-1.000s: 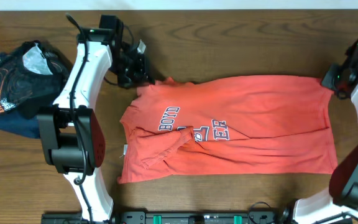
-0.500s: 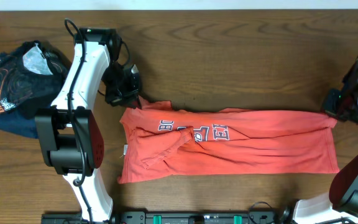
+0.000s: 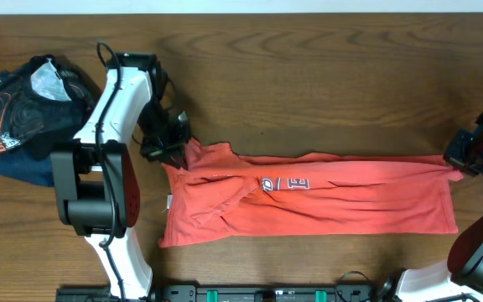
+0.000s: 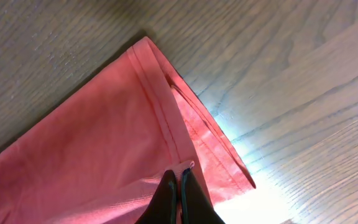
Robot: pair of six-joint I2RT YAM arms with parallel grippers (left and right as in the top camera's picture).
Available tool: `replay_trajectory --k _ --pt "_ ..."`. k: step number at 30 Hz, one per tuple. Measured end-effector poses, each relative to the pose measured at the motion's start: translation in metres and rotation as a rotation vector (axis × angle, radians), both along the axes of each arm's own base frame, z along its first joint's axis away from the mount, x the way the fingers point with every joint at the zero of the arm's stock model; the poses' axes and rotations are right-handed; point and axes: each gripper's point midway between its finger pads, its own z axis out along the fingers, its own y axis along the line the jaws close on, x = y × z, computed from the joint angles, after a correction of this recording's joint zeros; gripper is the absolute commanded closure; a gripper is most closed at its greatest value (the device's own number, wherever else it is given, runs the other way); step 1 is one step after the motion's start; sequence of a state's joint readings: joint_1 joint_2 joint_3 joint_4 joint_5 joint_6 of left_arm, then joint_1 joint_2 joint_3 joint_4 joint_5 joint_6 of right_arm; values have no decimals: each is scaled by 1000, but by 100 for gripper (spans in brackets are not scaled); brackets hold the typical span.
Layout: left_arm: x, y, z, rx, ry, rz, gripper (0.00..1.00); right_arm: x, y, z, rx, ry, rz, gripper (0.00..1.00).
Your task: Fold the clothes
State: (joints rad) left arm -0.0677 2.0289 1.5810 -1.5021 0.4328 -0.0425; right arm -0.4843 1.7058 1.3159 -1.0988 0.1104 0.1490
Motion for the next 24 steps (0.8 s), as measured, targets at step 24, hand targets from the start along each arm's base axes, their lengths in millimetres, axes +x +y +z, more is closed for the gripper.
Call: replay_trajectory --k 24 --pt "-61 -8 -21 -34 34 -36 94 -47 4 -19 4 165 -96 99"
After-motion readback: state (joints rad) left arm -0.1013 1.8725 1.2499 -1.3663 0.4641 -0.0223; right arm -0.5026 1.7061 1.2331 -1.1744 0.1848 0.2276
